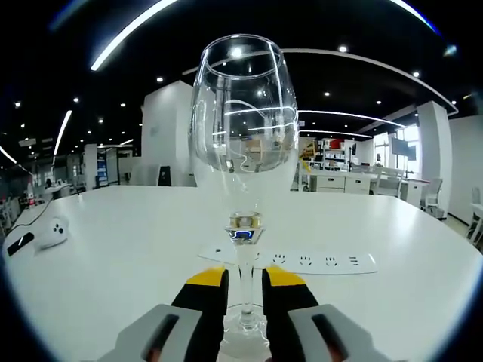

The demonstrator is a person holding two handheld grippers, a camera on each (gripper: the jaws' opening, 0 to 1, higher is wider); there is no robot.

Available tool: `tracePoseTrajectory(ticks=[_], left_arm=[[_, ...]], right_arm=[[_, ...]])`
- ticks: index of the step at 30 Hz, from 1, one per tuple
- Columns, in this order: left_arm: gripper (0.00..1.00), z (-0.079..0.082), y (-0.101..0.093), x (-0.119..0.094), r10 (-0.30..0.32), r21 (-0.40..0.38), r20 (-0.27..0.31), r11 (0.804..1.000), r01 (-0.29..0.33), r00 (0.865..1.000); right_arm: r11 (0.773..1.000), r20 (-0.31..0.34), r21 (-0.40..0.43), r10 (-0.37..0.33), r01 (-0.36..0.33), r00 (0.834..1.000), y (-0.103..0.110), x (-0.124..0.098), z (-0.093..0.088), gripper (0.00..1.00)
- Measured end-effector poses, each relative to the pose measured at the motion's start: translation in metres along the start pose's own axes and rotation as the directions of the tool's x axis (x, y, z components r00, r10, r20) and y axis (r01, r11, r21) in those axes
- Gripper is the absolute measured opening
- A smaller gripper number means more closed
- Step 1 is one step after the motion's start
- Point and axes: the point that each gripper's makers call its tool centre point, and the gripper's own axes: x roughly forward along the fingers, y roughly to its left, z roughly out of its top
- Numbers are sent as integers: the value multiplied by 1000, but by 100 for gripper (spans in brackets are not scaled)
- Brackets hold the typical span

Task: Stand the stemmed glass upright on the table place it in front of you

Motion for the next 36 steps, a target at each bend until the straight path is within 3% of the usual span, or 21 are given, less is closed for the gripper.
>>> tracePoseTrajectory(ticks=[36], left_arm=[[54,0,0,-1,4,3,-1,1000,-4,1000]], right_arm=[[1000,0,15,12,-12,1000,2,-16,-4,25]])
